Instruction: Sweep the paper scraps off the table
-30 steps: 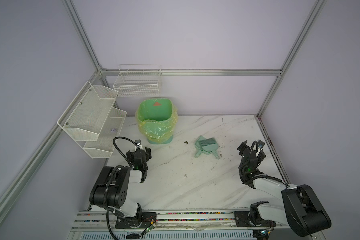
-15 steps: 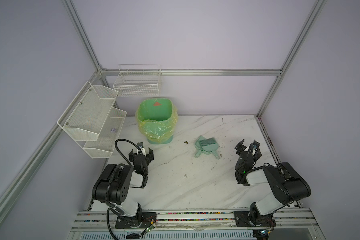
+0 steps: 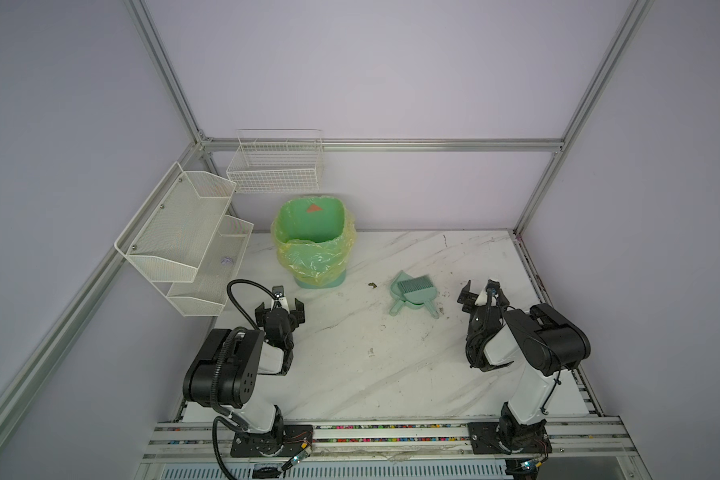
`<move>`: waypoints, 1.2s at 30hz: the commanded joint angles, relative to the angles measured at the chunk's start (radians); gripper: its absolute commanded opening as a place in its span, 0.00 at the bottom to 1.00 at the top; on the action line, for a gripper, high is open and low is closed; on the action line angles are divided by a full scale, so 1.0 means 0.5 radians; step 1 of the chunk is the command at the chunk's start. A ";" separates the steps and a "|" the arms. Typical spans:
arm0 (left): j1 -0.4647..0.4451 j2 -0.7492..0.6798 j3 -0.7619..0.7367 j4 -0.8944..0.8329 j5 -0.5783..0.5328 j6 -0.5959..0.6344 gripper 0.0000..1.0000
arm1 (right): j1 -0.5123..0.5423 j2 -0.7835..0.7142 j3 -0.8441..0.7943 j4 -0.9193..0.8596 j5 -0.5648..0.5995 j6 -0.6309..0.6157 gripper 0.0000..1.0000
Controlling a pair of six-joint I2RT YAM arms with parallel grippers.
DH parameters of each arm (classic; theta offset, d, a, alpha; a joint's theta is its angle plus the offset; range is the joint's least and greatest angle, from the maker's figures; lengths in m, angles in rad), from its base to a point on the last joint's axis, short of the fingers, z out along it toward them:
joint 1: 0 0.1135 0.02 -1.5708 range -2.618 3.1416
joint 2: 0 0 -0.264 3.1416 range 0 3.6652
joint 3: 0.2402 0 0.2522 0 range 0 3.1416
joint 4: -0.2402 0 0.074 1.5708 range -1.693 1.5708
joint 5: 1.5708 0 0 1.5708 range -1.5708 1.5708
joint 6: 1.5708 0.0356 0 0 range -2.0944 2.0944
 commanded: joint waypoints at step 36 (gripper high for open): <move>0.023 -0.047 0.141 0.014 0.074 -0.043 1.00 | -0.204 -0.073 0.195 -0.263 -0.248 0.093 0.97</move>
